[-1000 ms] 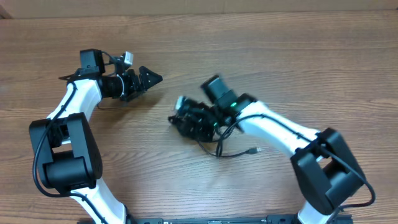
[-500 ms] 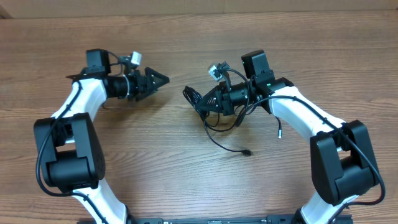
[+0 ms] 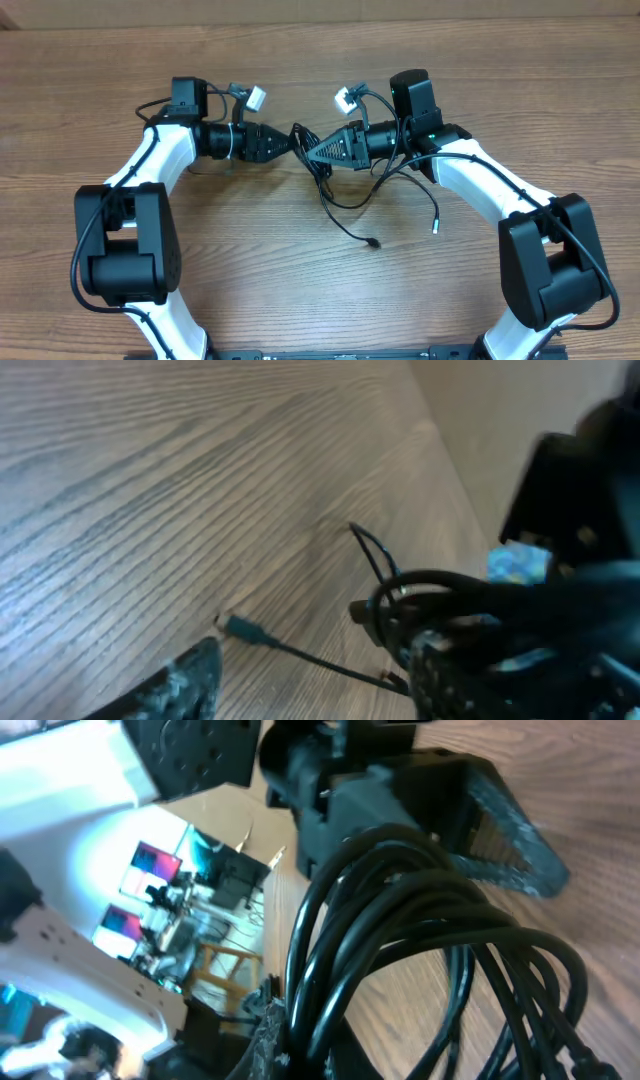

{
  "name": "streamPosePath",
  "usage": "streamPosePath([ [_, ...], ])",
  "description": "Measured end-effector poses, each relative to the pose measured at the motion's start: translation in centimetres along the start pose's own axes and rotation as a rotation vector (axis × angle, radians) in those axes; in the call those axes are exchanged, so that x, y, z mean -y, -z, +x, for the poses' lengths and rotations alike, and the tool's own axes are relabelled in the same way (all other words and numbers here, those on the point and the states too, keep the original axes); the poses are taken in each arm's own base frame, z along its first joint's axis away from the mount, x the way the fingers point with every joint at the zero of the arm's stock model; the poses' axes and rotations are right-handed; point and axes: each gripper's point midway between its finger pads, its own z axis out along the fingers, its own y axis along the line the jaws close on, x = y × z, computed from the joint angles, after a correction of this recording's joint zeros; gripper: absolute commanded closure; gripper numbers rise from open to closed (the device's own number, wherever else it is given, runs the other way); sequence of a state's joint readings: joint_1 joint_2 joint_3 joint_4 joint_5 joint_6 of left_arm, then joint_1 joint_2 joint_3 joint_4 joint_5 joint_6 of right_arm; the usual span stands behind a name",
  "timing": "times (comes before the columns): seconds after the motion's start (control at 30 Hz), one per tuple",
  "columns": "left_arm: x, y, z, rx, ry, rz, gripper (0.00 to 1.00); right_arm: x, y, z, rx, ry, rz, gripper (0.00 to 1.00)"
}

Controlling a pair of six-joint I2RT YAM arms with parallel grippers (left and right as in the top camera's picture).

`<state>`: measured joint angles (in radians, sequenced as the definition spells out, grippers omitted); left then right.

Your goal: Untangle cables

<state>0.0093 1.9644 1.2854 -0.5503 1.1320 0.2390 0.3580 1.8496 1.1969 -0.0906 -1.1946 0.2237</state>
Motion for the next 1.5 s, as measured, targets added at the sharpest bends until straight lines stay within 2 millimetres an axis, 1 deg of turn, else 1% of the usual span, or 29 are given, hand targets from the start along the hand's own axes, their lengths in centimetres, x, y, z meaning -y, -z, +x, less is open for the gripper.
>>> streamPosePath([
  [0.07, 0.2, 0.1, 0.0, 0.005, -0.029, 0.016, 0.60, 0.2, 0.0, -0.1, 0.005, -0.041, 0.014, 0.96],
  [0.1, 0.4, 0.1, -0.1, 0.008, -0.046, 0.026, 0.63, 0.3, 0.0, -0.2, 0.008, -0.056, 0.022, 0.96],
  [0.2, 0.7, 0.2, -0.1, 0.015, -0.068, 0.045, 0.65, 0.6, 0.1, -0.3, 0.015, -0.090, 0.034, 0.96],
  [0.4, 1.0, 0.5, -0.2, 0.025, -0.076, 0.065, 0.64, 1.2, 0.8, -0.6, 0.034, -0.132, 0.053, 0.96],
  [0.47, 1.0, 0.5, -0.2, 0.026, -0.081, 0.070, 0.60, 1.4, 1.1, -0.7, 0.040, -0.142, 0.059, 0.96],
  [0.57, 0.7, 1.2, -0.3, 0.040, -0.064, 0.068, 0.56, 1.5, 1.1, -0.8, 0.043, -0.148, 0.062, 0.96],
  [0.73, 0.3, 2.5, -0.5, 0.070, -0.038, 0.074, 0.56, 1.8, 1.2, -0.9, 0.050, -0.150, 0.080, 0.96],
  [0.83, 0.3, 2.6, -0.5, 0.074, -0.037, 0.077, 0.57, 1.8, 1.2, -0.9, 0.051, -0.150, 0.084, 0.96],
  [0.93, 0.7, 2.3, -0.5, 0.069, -0.043, 0.090, 0.56, 1.8, 1.2, -0.9, 0.051, -0.150, 0.085, 0.96],
  [1.07, 1.5, 1.2, -0.4, 0.049, -0.069, 0.109, 0.55, 1.9, 1.2, -0.9, 0.052, -0.150, 0.087, 0.96],
  [1.27, 2.5, -0.5, -0.4, 0.025, -0.118, 0.129, 0.58, 1.9, 1.2, -0.9, 0.052, -0.150, 0.087, 0.96],
  [1.5, 2.2, -1.3, -0.6, 0.011, -0.127, 0.096, 0.60, 1.9, 1.2, -0.9, 0.052, -0.150, 0.087, 0.96],
])
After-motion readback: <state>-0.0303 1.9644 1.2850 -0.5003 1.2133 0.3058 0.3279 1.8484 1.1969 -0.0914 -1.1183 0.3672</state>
